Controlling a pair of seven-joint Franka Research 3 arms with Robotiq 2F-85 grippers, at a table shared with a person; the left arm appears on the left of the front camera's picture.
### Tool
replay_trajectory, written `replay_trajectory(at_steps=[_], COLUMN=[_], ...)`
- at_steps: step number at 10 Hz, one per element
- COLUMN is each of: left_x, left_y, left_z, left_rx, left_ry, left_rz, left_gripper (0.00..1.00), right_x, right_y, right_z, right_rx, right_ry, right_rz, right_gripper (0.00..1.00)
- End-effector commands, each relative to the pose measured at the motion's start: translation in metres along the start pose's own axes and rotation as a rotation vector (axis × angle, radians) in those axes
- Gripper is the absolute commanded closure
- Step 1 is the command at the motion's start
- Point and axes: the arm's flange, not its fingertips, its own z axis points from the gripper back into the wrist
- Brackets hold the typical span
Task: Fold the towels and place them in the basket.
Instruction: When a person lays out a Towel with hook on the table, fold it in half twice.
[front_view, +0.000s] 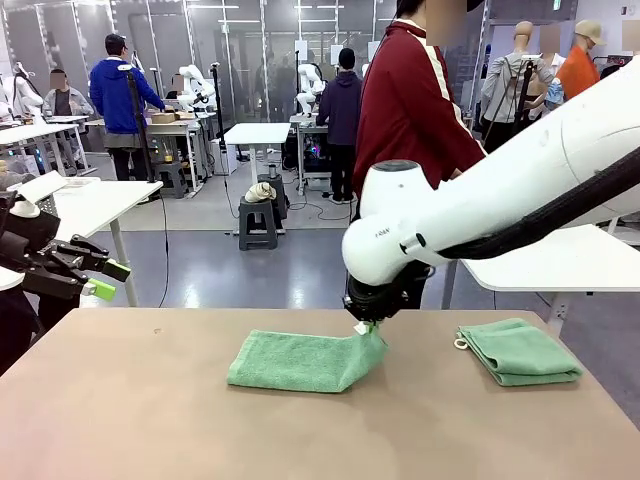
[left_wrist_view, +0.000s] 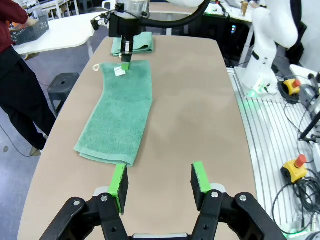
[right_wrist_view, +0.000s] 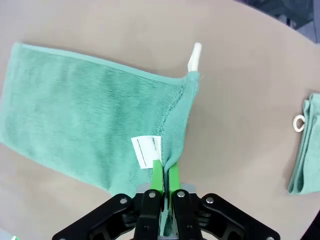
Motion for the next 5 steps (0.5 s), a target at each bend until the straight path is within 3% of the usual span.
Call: replay_trajectory(at_steps=[1, 5], left_x=[0.002, 0.002], left_y=[0.0, 0.0], left_z=[0.001, 0.001], left_rx=[0.01, 0.01], left_ry=[-0.015, -0.015], left_rz=[-0.009, -0.009], left_gripper=[0.35, 0.35], right_x=[0.028, 0.074], right_y=[0.04, 0.107], right_z=[0.002, -0.016], right_rx=[-0.028, -0.052], right_ry=[0.032, 0.045], right_rz=[-0.029, -0.19], right_gripper=[0.98, 0.98])
